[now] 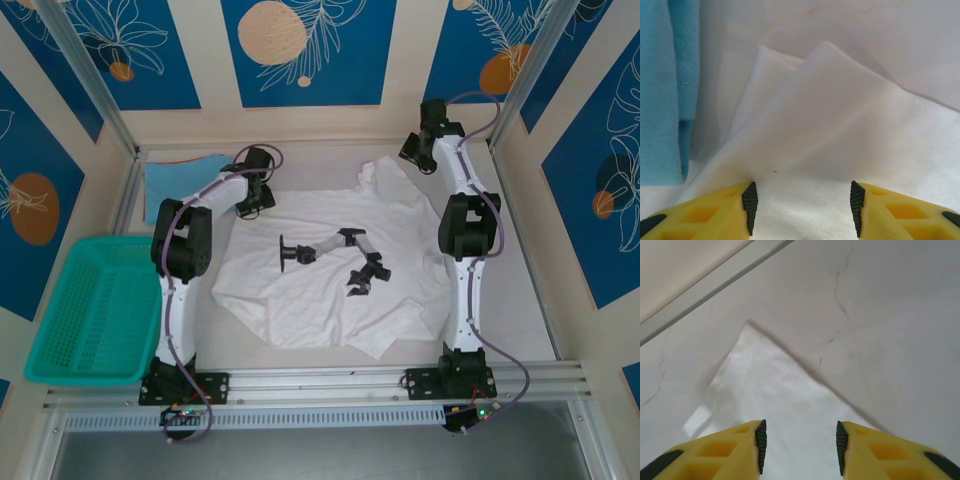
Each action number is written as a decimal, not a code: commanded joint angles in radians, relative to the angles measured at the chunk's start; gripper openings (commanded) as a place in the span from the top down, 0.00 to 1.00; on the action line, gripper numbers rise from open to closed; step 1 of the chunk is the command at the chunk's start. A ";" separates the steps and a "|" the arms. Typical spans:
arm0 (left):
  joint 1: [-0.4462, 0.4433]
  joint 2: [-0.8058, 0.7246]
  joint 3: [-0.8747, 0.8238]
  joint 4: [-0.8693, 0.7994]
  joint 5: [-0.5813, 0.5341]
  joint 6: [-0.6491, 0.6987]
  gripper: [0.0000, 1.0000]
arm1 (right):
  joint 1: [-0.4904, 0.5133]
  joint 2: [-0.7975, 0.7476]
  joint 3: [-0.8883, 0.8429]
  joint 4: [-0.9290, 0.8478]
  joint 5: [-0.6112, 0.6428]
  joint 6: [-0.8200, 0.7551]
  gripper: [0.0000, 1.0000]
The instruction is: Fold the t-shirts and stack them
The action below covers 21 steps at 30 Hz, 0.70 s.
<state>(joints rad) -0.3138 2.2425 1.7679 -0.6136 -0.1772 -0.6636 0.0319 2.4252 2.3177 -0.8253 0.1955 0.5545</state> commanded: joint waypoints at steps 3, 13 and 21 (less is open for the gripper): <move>-0.012 -0.060 0.017 -0.015 0.038 0.022 0.46 | 0.026 -0.005 -0.089 0.050 -0.148 -0.007 0.66; -0.016 -0.031 -0.010 -0.022 -0.005 0.039 0.47 | 0.010 0.218 0.113 -0.077 -0.144 0.012 0.74; -0.006 -0.013 -0.010 -0.001 0.014 0.030 0.47 | -0.101 0.248 0.126 -0.127 -0.180 0.130 0.74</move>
<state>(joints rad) -0.3252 2.2227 1.7588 -0.6132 -0.1619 -0.6449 -0.0170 2.6362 2.4336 -0.8909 0.0471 0.6247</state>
